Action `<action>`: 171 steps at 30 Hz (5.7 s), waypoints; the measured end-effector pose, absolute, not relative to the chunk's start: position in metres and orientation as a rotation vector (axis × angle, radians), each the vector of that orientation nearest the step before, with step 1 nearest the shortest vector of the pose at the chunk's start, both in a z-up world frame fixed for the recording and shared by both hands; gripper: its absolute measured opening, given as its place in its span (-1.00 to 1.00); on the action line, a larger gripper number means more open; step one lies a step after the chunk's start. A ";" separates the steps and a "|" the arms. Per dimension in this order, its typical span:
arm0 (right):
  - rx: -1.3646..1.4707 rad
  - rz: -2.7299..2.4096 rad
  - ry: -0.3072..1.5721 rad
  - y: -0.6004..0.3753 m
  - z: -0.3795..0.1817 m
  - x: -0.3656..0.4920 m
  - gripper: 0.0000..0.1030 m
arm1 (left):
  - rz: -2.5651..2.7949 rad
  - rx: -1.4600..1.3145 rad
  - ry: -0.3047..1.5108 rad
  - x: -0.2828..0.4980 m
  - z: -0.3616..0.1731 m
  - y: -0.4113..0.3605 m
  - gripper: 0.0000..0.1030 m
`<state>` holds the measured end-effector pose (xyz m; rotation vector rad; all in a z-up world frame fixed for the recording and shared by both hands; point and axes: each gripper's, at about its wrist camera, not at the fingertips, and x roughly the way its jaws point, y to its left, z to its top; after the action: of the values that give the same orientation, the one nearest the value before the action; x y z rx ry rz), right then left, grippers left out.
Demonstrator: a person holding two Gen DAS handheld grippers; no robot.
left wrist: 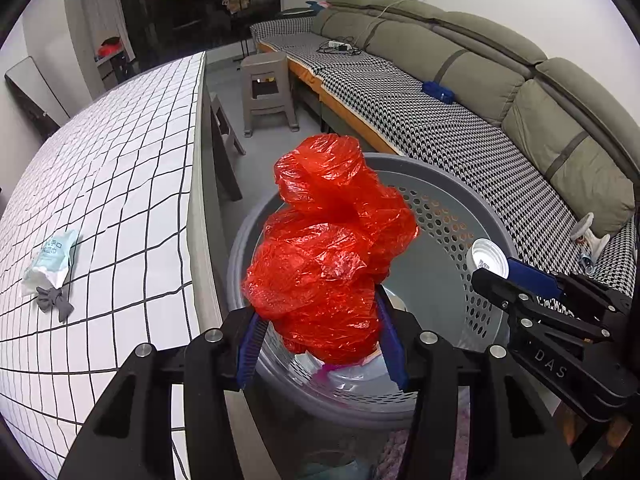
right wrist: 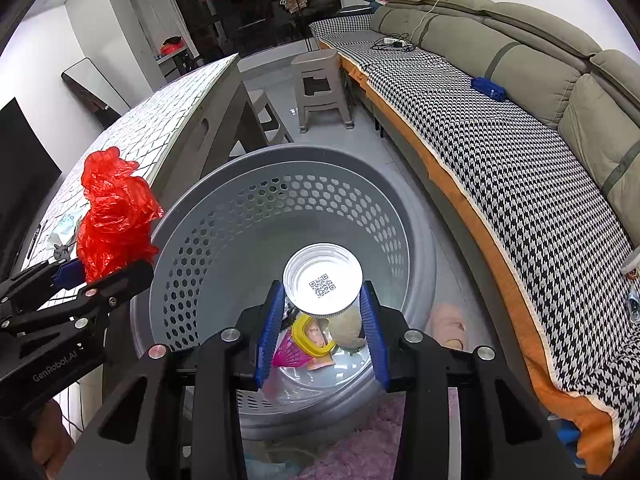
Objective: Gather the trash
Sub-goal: 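Open both tools to drop the red bag and cap into the basket, then move both open tools from the basket back to the table, then grasp the grey cloth strip with the right tool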
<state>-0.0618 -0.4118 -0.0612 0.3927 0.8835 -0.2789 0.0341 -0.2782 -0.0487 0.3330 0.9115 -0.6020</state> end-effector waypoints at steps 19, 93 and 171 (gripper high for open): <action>0.395 -0.293 0.825 -0.413 -0.051 -0.074 0.16 | -0.566 0.318 0.893 0.034 -0.041 -0.269 0.41; 0.261 -0.079 0.724 -0.286 0.004 -0.062 0.29 | -0.333 0.110 0.768 0.022 0.001 -0.098 0.66; -0.078 0.164 0.965 -0.088 -0.045 0.151 -0.59 | -0.107 -0.078 0.877 0.121 -0.048 0.072 0.66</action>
<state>0.1508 -0.0880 -0.0451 -0.0779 0.9651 0.1637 0.1205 0.0721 -0.0483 -0.0778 0.8767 -0.1072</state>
